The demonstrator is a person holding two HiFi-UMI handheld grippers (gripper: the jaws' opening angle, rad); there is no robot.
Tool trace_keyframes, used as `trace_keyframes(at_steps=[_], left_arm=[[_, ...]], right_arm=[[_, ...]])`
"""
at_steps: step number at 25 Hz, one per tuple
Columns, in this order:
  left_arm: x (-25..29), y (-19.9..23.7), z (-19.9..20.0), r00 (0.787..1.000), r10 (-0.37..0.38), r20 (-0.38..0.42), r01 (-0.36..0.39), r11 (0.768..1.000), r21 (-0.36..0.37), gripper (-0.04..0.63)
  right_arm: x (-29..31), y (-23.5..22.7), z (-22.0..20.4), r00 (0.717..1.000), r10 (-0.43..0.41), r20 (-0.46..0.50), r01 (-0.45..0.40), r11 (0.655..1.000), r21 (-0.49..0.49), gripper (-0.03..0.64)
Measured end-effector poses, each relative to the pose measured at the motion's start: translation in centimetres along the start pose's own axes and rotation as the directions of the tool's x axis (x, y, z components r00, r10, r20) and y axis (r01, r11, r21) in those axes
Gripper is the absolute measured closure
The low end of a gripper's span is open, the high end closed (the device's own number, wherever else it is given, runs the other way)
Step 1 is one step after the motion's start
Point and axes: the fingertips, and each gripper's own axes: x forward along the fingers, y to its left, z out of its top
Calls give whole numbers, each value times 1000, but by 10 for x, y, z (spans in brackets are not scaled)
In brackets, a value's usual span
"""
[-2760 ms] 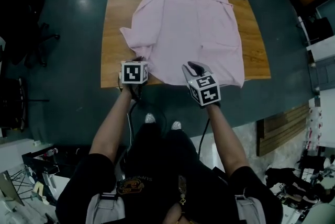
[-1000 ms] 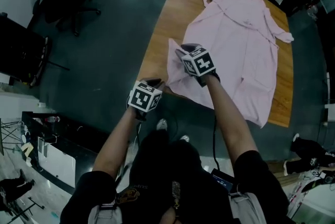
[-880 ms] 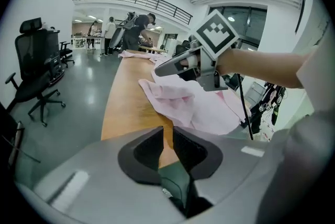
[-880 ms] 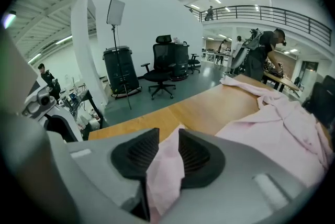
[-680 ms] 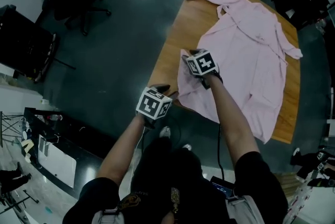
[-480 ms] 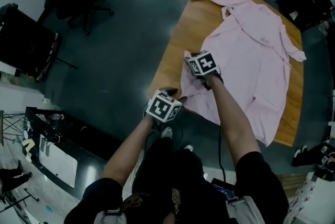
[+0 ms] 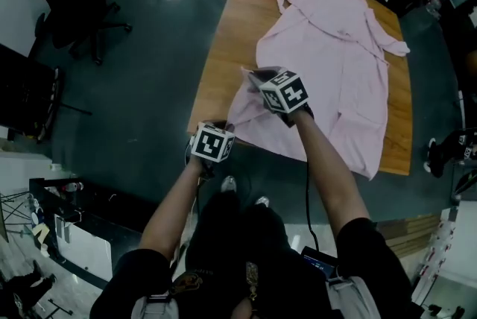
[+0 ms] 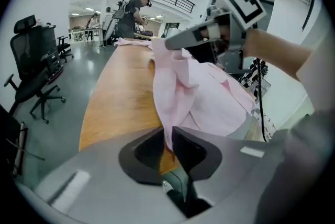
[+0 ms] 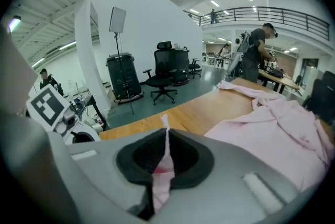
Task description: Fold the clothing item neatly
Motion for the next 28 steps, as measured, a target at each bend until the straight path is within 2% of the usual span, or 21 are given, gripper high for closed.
trace_keyframes(at_steps=[1, 2, 6, 10, 18, 21, 24, 28], left_arm=[[-2, 0, 1, 1000, 13, 5, -13, 1000, 10, 567], [-4, -1, 3, 1000, 22, 8, -22, 1000, 22, 578], [-6, -12, 10, 1000, 28, 14, -28, 997, 70, 581], [-14, -15, 12, 999, 41, 23, -43, 995, 88, 581], [-23, -42, 4, 998, 51, 20, -54, 987, 151, 581], [-26, -61, 5, 999, 34, 34, -41, 972, 232, 581], [-27, -79, -2, 999, 21, 27, -29, 945, 325, 570], [-23, -97, -12, 1000, 1, -7, 2, 925, 379, 555]], right_arm=[[-14, 1, 0, 1000, -8, 16, 8, 1000, 3, 603], [-27, 1, -2, 999, -16, 29, 16, 1000, 6, 603], [-80, 0, -21, 996, -55, 73, 53, 998, 30, 603], [-121, 12, -46, 992, -63, 106, 58, 997, 46, 603], [-166, 39, -111, 994, -67, 89, 62, 996, 65, 603], [-175, 40, -135, 992, -95, 78, 88, 992, 91, 603], [-183, 40, -161, 991, -121, 60, 113, 985, 127, 603], [-188, 33, -189, 987, -158, 33, 151, 975, 164, 603]])
